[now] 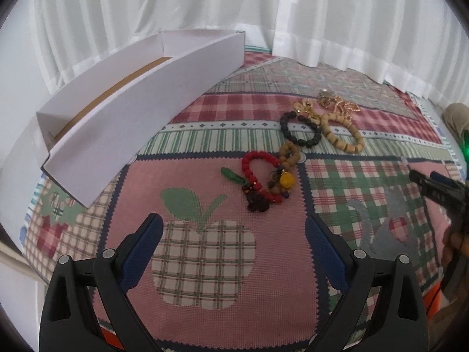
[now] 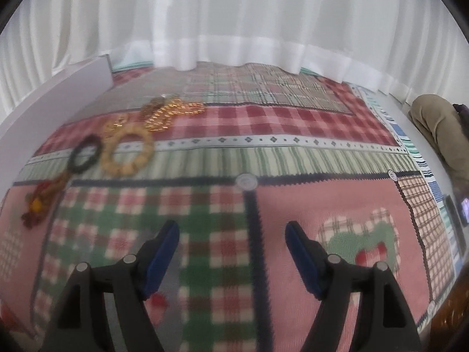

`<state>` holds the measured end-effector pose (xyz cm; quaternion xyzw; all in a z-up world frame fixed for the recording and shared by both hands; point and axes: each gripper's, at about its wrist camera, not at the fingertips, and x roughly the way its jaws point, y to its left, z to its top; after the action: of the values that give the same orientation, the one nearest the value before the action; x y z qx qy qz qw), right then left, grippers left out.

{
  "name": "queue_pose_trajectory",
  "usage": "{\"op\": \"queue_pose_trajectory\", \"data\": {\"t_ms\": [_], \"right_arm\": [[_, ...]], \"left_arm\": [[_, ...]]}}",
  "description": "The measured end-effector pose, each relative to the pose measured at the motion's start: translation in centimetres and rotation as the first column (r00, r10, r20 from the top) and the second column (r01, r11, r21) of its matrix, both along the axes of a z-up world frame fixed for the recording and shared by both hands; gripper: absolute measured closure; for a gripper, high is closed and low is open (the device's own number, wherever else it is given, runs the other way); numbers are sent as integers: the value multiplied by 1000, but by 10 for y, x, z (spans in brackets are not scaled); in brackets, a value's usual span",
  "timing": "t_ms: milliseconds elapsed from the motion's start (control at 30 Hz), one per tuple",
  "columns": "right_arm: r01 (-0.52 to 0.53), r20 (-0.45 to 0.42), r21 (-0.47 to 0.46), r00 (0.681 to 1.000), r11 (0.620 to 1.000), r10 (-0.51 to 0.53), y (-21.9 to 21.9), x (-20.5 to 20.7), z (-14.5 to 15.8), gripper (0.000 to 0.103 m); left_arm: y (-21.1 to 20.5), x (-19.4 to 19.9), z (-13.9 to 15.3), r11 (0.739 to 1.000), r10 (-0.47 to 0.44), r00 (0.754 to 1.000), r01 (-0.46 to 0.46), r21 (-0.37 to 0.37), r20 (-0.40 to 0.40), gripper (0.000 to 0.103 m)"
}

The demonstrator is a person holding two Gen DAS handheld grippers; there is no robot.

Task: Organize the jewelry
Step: 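Move both tools back over the jewelry pile on the quilt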

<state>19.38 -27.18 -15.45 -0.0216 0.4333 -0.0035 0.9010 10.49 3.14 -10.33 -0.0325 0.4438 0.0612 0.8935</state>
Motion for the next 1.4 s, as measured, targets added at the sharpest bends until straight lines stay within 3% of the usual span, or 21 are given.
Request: {"op": "queue_pose_trajectory", "data": {"t_ms": [200,367,667,933,1133,1300,1400], "right_arm": [[76,-9,15,997,997,-76,-26,36,-19,27],[55,-5,28,998,998,-55,-36,56,-29,26],[-9,-30,40,1000,999,10,-38,76,-34,5],[-9,-31,39,999,999,10,-37,77,-36,5],[-9,-31,39,999,999,10,-37,77,-36,5],[-8,-32,39,999,999,10,-37,78,-36,5],[-8,-32,39,999,999,9,-37,78,-36,5]], "left_arm": [[-2,2,-1,1000,24,1000,-24,8,-1,5],[-10,11,-1,999,36,999,-36,16,-7,5],[-39,38,-3,999,36,997,-33,40,-67,5],[-39,51,15,995,102,992,-101,22,-70,5],[-42,66,9,985,170,980,-167,40,-108,5],[-52,74,-1,985,166,975,-158,66,-149,5],[-56,73,3,989,143,981,-137,55,-132,5]]}}
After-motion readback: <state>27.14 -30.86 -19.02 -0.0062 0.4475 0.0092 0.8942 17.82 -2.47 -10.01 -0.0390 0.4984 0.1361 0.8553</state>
